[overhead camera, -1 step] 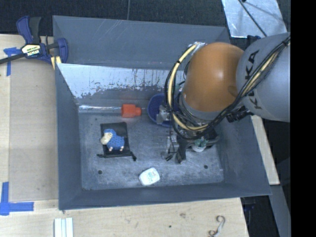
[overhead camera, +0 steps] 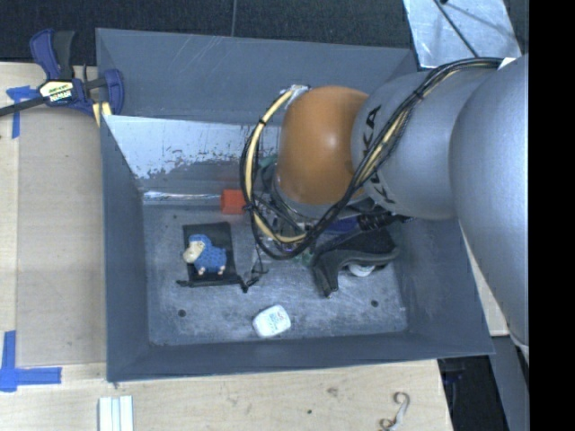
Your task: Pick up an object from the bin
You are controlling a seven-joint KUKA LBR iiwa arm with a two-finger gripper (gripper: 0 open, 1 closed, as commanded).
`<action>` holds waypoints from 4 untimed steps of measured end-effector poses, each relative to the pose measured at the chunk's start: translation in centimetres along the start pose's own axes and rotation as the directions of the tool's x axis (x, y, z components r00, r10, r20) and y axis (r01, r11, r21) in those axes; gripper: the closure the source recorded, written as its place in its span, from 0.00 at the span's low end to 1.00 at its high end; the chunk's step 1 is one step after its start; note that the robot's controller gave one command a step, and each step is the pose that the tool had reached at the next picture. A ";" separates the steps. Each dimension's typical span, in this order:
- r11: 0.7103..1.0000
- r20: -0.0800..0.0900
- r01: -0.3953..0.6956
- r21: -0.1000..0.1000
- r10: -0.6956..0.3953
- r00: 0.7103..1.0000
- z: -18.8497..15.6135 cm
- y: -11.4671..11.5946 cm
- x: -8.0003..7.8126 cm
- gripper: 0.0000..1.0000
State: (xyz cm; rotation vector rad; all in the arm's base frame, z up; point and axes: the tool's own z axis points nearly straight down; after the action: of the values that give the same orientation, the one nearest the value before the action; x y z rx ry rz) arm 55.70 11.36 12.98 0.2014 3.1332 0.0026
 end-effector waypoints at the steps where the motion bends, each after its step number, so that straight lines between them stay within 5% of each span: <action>1: 0.990 -0.004 0.139 0.001 -0.139 0.990 5.8 5.2 -0.1 0.00; 2: 0.991 -0.001 0.135 0.001 -0.135 0.991 5.5 5.1 -0.3 1.00; 3: 0.994 0.009 0.113 -0.001 -0.113 0.994 -8.3 4.8 -0.8 1.00; 4: 0.995 -0.004 0.101 0.002 -0.101 0.995 -3.6 5.9 1.9 1.00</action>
Offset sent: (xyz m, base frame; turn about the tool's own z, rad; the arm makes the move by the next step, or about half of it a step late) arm 0.0084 0.0501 -0.0555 -0.1364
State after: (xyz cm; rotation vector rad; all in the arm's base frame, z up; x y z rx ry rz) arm 54.56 17.45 16.56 0.0426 3.1436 -0.0005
